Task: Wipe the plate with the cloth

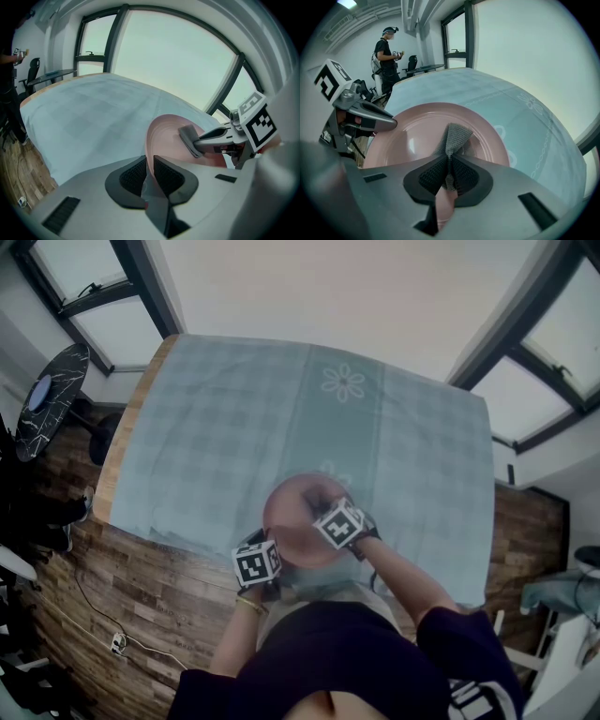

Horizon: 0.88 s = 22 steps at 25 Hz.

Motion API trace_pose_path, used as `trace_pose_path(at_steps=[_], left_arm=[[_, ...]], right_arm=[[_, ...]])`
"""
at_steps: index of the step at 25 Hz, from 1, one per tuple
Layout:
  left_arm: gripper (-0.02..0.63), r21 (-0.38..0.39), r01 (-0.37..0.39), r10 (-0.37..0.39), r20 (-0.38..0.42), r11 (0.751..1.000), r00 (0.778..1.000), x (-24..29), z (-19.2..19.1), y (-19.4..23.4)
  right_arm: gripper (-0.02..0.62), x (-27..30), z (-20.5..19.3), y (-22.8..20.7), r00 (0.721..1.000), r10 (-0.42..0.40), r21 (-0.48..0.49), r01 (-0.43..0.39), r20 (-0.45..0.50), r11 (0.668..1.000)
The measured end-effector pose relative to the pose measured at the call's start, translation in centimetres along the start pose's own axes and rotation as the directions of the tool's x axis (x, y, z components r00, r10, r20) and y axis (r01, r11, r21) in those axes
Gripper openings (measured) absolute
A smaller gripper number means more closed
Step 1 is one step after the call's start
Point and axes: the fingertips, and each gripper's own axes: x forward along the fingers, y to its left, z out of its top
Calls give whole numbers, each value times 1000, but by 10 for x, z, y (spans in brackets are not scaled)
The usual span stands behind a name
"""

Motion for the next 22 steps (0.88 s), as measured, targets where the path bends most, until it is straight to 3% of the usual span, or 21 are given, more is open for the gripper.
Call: trace_pose_path(at_steps=[17, 22], left_arm=[[61, -9, -19, 20, 7, 1000, 1000, 1, -2, 0], [61, -12, -23, 23, 8, 1000, 1000, 2, -3, -1]], right_arm=[[32, -8, -11, 46, 996, 88, -64, -87, 8, 994], [32, -10, -16, 62, 989, 147, -73, -148, -12, 986]])
